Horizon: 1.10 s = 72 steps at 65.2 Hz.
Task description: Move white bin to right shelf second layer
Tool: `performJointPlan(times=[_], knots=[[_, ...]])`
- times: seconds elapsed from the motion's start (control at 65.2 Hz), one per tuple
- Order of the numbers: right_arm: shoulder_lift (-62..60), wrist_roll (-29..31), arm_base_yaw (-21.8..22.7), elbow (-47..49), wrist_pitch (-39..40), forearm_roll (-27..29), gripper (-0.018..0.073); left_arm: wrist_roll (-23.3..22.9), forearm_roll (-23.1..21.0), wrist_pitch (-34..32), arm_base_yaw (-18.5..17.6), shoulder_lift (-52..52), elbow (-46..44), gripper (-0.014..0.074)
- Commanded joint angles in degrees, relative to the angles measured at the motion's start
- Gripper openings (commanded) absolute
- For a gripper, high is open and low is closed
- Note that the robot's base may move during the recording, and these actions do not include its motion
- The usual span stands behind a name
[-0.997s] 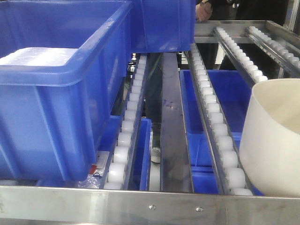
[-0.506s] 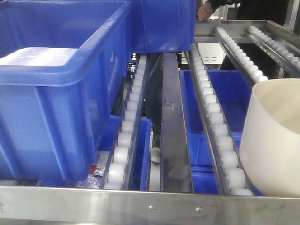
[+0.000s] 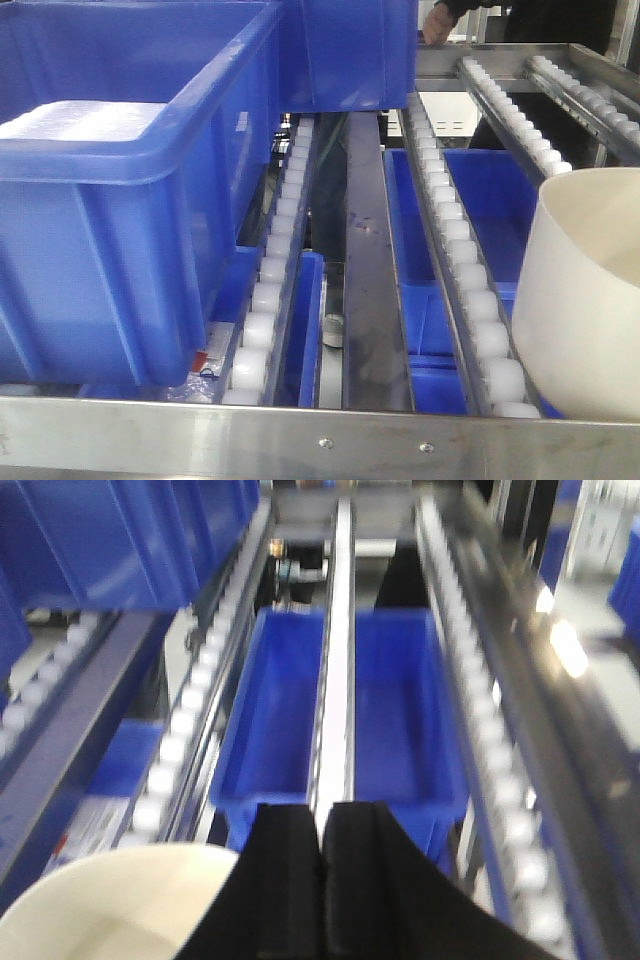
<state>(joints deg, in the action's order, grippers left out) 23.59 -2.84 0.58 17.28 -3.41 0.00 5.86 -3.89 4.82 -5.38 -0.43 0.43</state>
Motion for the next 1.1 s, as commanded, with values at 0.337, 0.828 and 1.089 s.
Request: performJointPlan(times=[0.337,0.828,1.089], knots=[[-22.8,-0.8,0.0,-17.1,9.9,-1.2,0.0048,-0.1,-0.3,-4.8,-0.5,-0.8,2.1,0.0085],[-25.1,4.3,-2.3,-18.1,4.0,5.0,0.0048,-0.1,-0.3,-4.8,-0.5,-0.8,2.1,0.0085],[-25.3,4.3,-2.3,-18.1,4.1,5.0,0.0048,-0.1,-0.3,-4.8,-0.5,-0.8,2.1,0.0085]])
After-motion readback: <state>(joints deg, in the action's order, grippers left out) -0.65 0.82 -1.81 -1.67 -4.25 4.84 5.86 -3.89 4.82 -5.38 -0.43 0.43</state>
